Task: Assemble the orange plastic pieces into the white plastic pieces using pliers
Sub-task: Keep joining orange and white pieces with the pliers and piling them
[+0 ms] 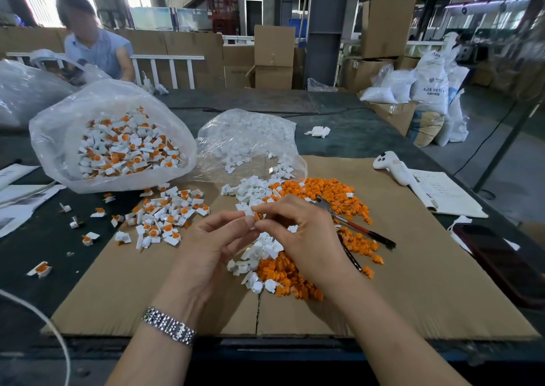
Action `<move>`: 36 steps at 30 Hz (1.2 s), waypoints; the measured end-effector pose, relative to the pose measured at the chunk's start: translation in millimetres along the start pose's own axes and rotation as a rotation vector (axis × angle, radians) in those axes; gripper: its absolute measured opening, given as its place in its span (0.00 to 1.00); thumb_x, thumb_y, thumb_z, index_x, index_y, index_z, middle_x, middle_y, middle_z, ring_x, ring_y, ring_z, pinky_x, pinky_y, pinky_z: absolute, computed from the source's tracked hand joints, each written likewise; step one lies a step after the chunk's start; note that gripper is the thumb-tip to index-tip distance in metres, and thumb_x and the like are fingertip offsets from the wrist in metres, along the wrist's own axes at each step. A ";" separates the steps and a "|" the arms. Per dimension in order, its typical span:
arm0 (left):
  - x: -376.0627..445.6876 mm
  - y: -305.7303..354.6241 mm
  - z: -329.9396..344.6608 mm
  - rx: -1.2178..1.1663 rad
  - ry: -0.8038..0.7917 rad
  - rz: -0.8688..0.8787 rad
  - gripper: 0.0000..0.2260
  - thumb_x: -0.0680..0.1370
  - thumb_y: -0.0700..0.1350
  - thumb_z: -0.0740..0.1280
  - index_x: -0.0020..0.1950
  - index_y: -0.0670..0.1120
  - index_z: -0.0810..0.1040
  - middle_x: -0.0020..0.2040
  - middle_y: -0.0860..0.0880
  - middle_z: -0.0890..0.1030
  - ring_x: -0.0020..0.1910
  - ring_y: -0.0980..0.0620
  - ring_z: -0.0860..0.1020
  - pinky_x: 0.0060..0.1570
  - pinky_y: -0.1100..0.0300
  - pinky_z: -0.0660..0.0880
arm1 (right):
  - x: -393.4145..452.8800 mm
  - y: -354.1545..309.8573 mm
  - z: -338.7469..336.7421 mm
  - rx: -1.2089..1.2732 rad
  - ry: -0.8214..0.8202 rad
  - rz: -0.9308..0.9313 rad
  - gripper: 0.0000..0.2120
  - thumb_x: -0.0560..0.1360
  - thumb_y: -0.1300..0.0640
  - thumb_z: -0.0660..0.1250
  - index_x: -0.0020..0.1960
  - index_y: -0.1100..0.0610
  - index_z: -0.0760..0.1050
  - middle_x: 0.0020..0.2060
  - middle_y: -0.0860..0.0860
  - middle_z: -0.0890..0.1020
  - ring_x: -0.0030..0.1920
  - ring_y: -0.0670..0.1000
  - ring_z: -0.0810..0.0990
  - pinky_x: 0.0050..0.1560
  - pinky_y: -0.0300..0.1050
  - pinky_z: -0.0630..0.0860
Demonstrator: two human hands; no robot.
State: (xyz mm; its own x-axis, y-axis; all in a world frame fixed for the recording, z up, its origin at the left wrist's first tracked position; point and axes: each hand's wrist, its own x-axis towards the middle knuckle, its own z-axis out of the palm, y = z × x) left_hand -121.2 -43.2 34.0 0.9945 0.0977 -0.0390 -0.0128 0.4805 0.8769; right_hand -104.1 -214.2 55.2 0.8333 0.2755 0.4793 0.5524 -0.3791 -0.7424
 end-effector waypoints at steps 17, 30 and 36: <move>-5.1 -3.0 13.5 -0.058 0.078 -0.054 0.08 0.67 0.38 0.78 0.44 0.38 0.87 0.43 0.42 0.87 0.40 0.50 0.86 0.45 0.61 0.83 | -10.1 -1.5 13.8 -0.025 0.143 -0.002 0.12 0.78 0.58 0.72 0.61 0.54 0.82 0.48 0.48 0.79 0.44 0.46 0.79 0.49 0.39 0.78; -5.0 1.0 8.7 0.050 0.055 -0.037 0.12 0.62 0.44 0.81 0.43 0.42 0.88 0.47 0.39 0.87 0.45 0.47 0.87 0.49 0.60 0.83 | -6.0 -0.3 -2.4 -0.015 0.008 0.001 0.11 0.76 0.58 0.73 0.58 0.52 0.83 0.49 0.45 0.84 0.49 0.43 0.81 0.52 0.41 0.79; -3.9 2.9 6.1 0.112 0.026 -0.013 0.12 0.62 0.44 0.82 0.42 0.41 0.88 0.49 0.37 0.87 0.51 0.42 0.87 0.53 0.57 0.83 | -4.0 0.5 -0.8 0.008 -0.001 0.057 0.10 0.76 0.58 0.73 0.57 0.52 0.84 0.49 0.45 0.84 0.50 0.42 0.81 0.53 0.39 0.79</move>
State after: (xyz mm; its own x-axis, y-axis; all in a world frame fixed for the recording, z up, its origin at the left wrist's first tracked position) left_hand -124.5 -47.5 39.6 0.9914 0.1154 -0.0615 0.0129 0.3813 0.9244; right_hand -107.2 -216.2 53.2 0.8634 0.2542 0.4357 0.5037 -0.3867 -0.7725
